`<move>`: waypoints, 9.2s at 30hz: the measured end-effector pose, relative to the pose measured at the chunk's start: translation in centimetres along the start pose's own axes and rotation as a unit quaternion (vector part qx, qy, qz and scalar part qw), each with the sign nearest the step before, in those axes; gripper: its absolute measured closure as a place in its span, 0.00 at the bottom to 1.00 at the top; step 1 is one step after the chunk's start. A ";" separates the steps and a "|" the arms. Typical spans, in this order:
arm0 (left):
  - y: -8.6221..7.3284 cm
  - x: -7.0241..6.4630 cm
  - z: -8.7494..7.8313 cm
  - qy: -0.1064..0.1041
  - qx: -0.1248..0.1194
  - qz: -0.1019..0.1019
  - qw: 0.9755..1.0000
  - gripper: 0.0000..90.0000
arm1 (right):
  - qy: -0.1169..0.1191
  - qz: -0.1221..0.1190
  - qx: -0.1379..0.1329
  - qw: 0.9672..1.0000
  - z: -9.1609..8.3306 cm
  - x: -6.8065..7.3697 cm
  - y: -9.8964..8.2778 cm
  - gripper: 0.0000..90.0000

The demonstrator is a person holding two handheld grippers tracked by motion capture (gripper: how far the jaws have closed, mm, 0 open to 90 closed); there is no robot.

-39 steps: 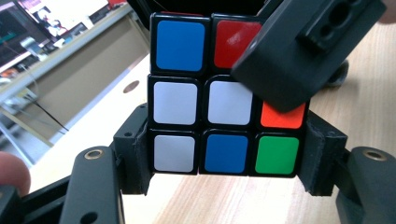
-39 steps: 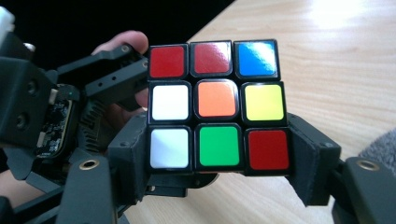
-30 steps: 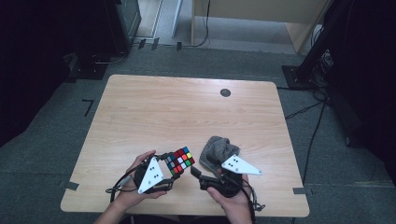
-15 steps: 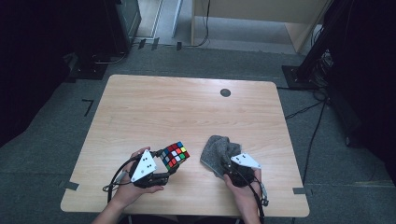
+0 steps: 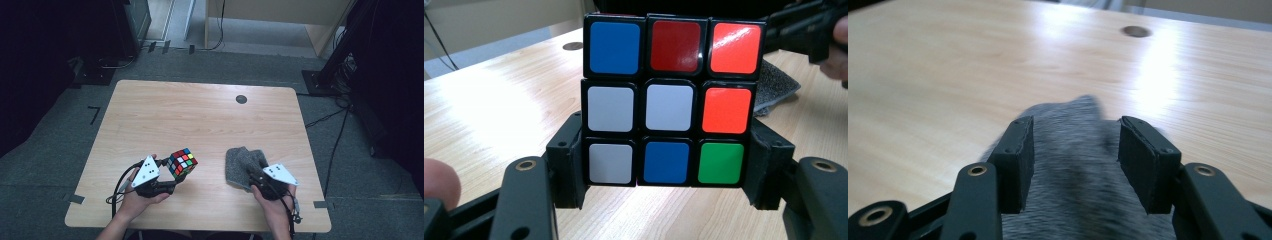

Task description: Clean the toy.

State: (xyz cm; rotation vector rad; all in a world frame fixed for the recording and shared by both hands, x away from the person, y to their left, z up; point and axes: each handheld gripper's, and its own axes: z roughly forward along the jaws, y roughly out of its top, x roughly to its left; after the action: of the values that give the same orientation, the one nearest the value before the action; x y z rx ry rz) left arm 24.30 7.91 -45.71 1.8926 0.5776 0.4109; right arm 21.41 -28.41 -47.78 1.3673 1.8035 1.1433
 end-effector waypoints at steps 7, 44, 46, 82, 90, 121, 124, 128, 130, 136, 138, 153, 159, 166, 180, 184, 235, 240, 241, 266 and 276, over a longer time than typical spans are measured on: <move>0.0 -0.3 -0.1 -0.005 0.001 0.001 1.000 0.38 | -0.001 -0.040 0.077 0.996 3.2 0.8 -2.2 0.42; -0.5 -0.9 0.5 -0.024 0.008 0.004 1.000 0.38 | -0.016 -0.009 0.106 0.994 4.9 0.1 -2.5 0.65; -0.5 -1.0 0.5 -0.024 0.008 0.008 1.000 0.38 | -0.015 0.000 0.100 0.995 4.6 -0.4 -2.6 0.79; -0.1 -4.7 1.3 -0.035 0.024 0.113 0.993 0.38 | 0.248 0.044 -0.037 0.967 -1.9 8.4 2.8 0.84; 0.1 -4.6 1.1 -0.046 0.010 0.102 0.994 0.38 | 0.209 0.057 -0.013 0.976 -1.5 7.3 2.6 0.85; 0.5 -6.1 1.3 -0.015 0.017 0.147 0.989 0.38 | 0.136 -0.147 -0.059 0.978 -4.2 13.3 3.5 0.83; 0.3 -5.9 1.4 -0.022 0.013 0.139 0.990 0.38 | 0.110 -0.105 -0.044 0.987 -3.9 11.4 3.6 0.84; 0.3 -5.6 1.5 -0.017 0.017 0.136 0.990 0.38 | 0.134 -0.093 -0.054 0.985 -4.2 11.7 3.7 0.83; 0.3 -5.6 1.5 -0.019 0.017 0.136 0.990 0.38 | 0.168 -0.126 -0.064 0.976 -4.5 13.2 3.7 0.82; 0.6 -5.5 0.9 -0.030 0.002 0.132 0.991 0.38 | 0.159 -0.082 -0.056 0.982 -4.1 11.5 3.7 0.84; 0.8 -5.2 0.5 -0.036 -0.011 0.121 0.992 0.38 | 0.144 -0.035 -0.060 0.987 -4.2 9.8 3.9 0.83; 1.6 -3.7 -1.1 -0.076 -0.071 0.065 0.992 0.38 | 0.218 0.042 0.001 0.975 -1.4 8.6 2.0 0.85; 1.5 -3.6 -1.2 -0.070 -0.069 0.072 0.993 0.38 | 0.214 0.060 -0.038 0.974 -2.5 7.9 3.0 0.84; 1.5 -3.4 -1.2 -0.078 -0.072 0.066 0.992 0.38 | 0.233 0.052 -0.039 0.970 -1.8 8.8 2.5 0.85; 2.1 -3.5 -1.5 -0.091 -0.085 0.050 0.991 0.38 | 0.227 0.054 -0.066 0.970 -3.5 8.3 3.7 0.84; 2.4 -4.0 -1.5 -0.094 -0.087 0.055 0.990 0.38 | 0.236 0.064 -0.054 0.968 -2.9 8.6 3.0 0.85; 3.2 -4.2 -1.0 -0.125 -0.086 0.062 0.986 0.38 | 0.259 0.076 -0.049 0.962 -3.5 8.1 2.7 0.85; 2.7 -4.1 -0.4 -0.082 -0.048 0.085 0.992 0.38 | 0.210 0.072 -0.049 0.974 -3.7 7.4 2.8 0.86; 2.4 -4.3 -0.1 -0.068 -0.023 0.103 0.992 0.38 | 0.200 0.068 -0.069 0.975 -4.2 7.6 3.0 0.86; 2.1 -6.7 1.1 -0.026 0.016 0.176 0.984 0.38 | 0.117 -0.083 -0.075 0.987 -4.8 11.4 3.2 0.86; 2.2 -6.5 1.0 -0.017 0.014 0.168 0.985 0.38 | 0.175 -0.111 -0.098 0.973 -5.6 12.7 3.4 0.87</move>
State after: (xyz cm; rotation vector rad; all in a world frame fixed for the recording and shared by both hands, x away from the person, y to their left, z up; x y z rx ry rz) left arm 19.90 2.74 -44.13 2.0248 0.2390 0.5885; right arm 14.46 -17.47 -41.75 0.8652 1.9618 1.4609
